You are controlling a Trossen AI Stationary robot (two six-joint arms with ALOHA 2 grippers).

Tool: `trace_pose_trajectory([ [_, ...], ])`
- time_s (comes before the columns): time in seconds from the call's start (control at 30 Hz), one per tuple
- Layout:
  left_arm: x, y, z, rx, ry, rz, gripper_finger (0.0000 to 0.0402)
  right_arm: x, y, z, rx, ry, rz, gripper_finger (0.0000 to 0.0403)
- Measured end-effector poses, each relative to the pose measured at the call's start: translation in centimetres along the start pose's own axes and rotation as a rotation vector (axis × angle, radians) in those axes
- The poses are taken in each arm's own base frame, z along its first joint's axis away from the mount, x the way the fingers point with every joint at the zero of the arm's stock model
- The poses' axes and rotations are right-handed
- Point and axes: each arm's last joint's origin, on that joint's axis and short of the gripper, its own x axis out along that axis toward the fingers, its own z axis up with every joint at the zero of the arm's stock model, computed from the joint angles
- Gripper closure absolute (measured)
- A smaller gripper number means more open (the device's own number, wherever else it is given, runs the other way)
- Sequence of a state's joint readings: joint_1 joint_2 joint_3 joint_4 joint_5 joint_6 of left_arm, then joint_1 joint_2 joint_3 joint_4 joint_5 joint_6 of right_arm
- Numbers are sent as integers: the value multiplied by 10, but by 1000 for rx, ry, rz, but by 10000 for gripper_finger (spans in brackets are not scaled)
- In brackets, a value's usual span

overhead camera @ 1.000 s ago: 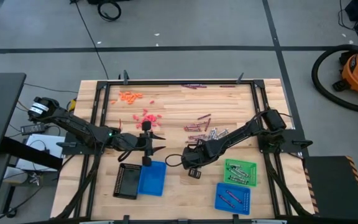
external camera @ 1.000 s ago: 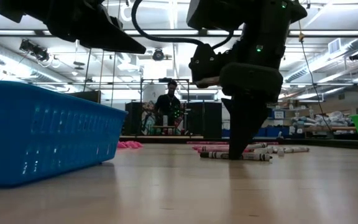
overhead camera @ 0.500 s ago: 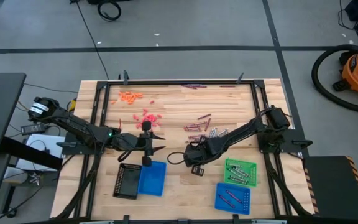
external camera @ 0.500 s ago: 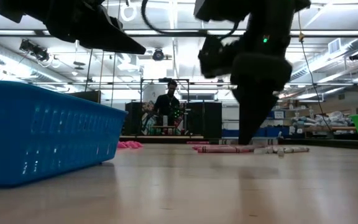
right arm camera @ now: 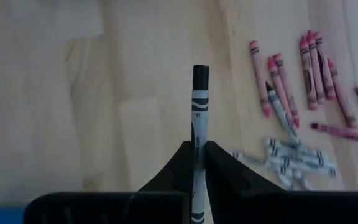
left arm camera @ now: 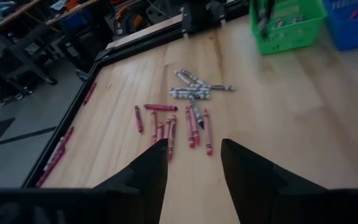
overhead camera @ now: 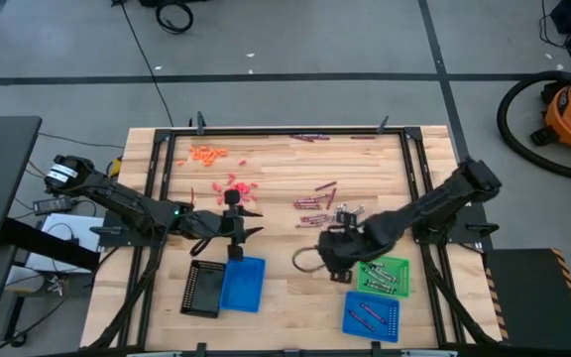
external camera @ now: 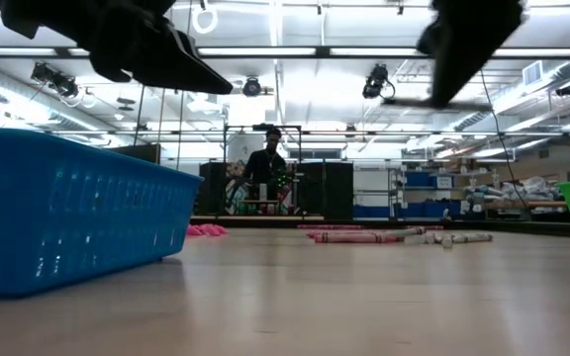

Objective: Sort crayons
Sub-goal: Put the black crayon into the green bin, then put the white crayon into the left blue bin

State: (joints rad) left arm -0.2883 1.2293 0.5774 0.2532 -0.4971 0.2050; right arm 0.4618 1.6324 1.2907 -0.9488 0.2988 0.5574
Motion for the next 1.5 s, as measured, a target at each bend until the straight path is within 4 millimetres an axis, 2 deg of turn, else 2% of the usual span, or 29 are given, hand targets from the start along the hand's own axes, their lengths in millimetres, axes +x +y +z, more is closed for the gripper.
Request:
trace_pose_trajectory([
  [0.2, 4, 8, -3, -14, 26, 32, 241, -22, 21, -39, 26, 81, -57, 371],
  [0.47, 7, 15, -5, -31, 33, 58, 241, -27, 43, -95, 140, 139, -90, 371],
  [0.6, 8, 17, -2, -47, 8, 71, 241, -22, 48, -117, 156, 154, -111, 368],
  [0.83, 10, 25, 0, -74, -20, 106, 241, 2, 49, -144, 184, 193, -96, 340],
  [0.97, 11, 29, 0, -83, -27, 119, 241, 10, 48, -148, 189, 202, -81, 322],
  [1.1, 11, 29, 0, -83, -27, 119, 241, 8, 46, -146, 196, 217, -73, 302],
  [1.2, 11, 29, 0, -83, -27, 119, 241, -7, 42, -135, 212, 187, -62, 296],
  [1.33, 11, 29, 0, -83, -26, 119, 241, -25, 32, -120, 206, 52, -89, 297],
  [1.5, 11, 28, 0, -83, -21, 115, 241, -23, 13, -103, 204, 1, -132, 297],
])
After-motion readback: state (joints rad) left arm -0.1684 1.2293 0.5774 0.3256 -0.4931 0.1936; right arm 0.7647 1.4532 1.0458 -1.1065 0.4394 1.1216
